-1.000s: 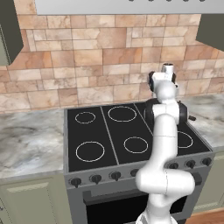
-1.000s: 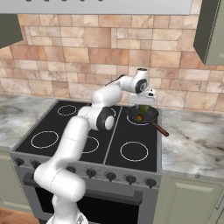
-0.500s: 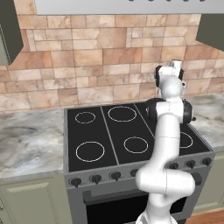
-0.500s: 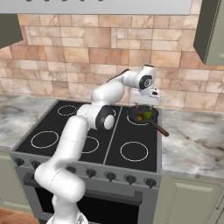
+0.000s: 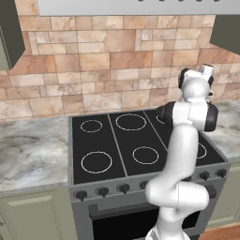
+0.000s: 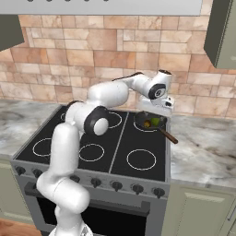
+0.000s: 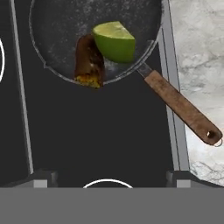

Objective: Put the sweet potato and lemon wedge in the pan. Then turn on the rear right burner and set the heat to medium.

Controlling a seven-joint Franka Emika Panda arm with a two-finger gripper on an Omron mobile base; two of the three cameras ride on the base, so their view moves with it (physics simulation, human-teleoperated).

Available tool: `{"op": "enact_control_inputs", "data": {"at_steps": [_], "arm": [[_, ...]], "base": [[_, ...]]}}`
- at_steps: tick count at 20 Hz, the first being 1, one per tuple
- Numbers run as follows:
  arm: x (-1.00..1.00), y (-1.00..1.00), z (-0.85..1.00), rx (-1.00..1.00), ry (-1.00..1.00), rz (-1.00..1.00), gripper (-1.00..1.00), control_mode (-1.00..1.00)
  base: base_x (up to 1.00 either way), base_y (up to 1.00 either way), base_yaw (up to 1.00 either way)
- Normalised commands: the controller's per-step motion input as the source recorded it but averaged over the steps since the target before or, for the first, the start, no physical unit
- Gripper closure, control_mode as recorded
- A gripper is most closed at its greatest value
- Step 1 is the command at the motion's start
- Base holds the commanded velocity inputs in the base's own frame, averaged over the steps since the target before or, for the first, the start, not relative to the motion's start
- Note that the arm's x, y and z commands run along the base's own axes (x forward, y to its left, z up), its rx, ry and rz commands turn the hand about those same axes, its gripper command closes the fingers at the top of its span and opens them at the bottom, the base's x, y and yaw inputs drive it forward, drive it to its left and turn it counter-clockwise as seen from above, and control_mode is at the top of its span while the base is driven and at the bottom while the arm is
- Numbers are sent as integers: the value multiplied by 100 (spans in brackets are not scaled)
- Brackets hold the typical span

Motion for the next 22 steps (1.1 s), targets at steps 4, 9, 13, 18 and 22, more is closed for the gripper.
{"op": "enact_control_inputs", "data": {"at_steps": [4, 9, 13, 18, 22], "arm": [[-99, 15, 15, 0, -10, 1, -100, -100], [-98, 5, 5, 0, -11, 2, -100, -100], [-72, 0, 24, 0, -1, 2, -100, -100], [-85, 0, 20, 0, 0, 2, -100, -100], [-87, 0, 2, 0, -2, 3, -100, -100]], "base": [[0, 0, 0], [0, 0, 0], [0, 0, 0], [0, 0, 0], [0, 0, 0]]}}
